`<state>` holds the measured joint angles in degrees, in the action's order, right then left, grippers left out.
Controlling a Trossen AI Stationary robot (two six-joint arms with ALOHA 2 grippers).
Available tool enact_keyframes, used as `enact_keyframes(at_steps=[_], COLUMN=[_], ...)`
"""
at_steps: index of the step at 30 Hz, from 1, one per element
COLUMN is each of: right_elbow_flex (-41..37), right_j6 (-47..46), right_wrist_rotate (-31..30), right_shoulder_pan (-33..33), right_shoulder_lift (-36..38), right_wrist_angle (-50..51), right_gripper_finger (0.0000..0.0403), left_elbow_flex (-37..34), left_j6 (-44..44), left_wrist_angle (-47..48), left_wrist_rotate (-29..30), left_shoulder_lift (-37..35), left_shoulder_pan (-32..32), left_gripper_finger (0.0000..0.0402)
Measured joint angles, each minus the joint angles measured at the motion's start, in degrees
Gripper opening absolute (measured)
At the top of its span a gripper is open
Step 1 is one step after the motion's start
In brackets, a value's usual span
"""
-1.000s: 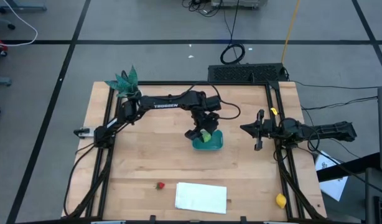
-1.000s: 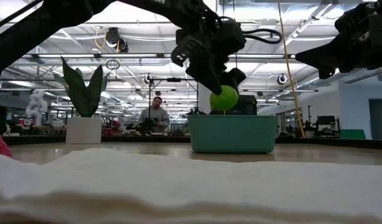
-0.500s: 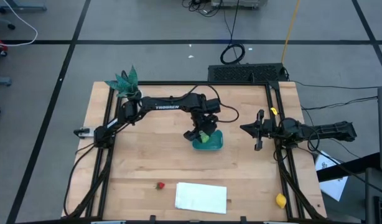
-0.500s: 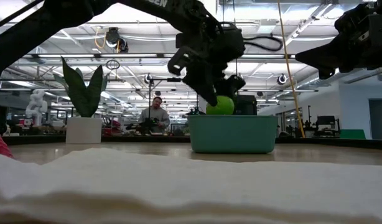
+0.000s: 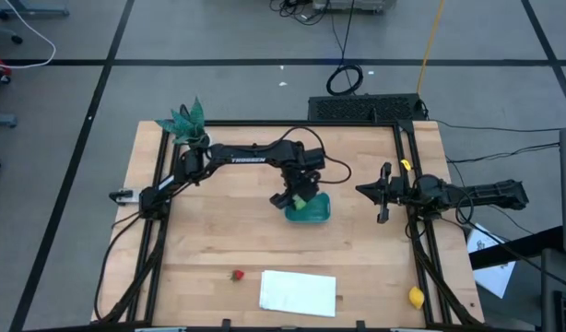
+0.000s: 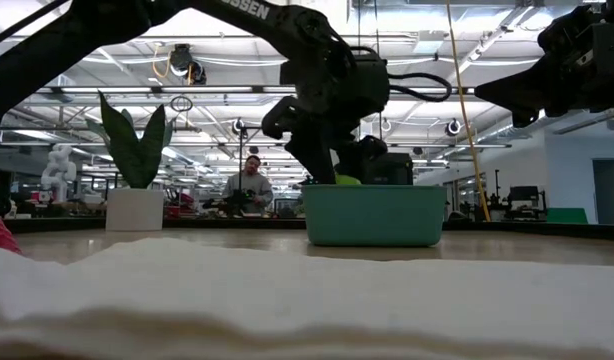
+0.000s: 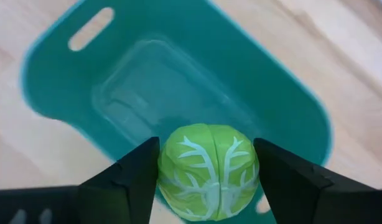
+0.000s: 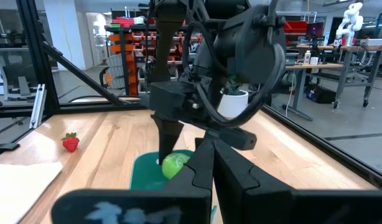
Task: Pick and placing Produce into tupperware
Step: Put the cabbage into the bin
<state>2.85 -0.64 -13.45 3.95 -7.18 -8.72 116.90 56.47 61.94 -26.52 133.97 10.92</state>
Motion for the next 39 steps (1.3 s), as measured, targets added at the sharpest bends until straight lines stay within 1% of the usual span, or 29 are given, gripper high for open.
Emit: enact_keyframes(at_steps=[10, 14, 19, 36, 39], right_elbow_flex=[0.0, -0.01, 0.0, 0.0, -0.01], right_j6=[0.0, -0.2, -0.2, -0.2, -0.2], right_wrist_rotate=[0.0, 0.0, 0.0, 0.0, 0.0], right_shoulder_pan=[-0.01, -0.01, 0.0, 0.0, -0.01], right_shoulder_lift=[0.0, 0.0, 0.0, 0.0, 0.0], right_wrist_angle=[-0.01, 0.0, -0.01, -0.03, -0.04], right_gripper_finger=[0.0, 0.0, 0.0, 0.0, 0.0], left_elbow_flex=[0.0, -1.46, -3.38, -4.65, -5.22], left_j6=[0.43, -0.45, -0.72, -1.15, -2.69], left_wrist_angle=[-1.88, -2.29, -3.23, -6.08, -6.56], left_wrist_rotate=[-0.74, -1.87, -1.93, -1.97, -1.97], left_shoulder_lift=[0.0, -0.09, -0.09, -0.09, -0.09], left_shoulder_pan=[-0.29, -0.35, -0.35, -0.35, -0.35], left_gripper_finger=[0.0236, 0.0236, 0.0236, 0.0236, 0.0236])
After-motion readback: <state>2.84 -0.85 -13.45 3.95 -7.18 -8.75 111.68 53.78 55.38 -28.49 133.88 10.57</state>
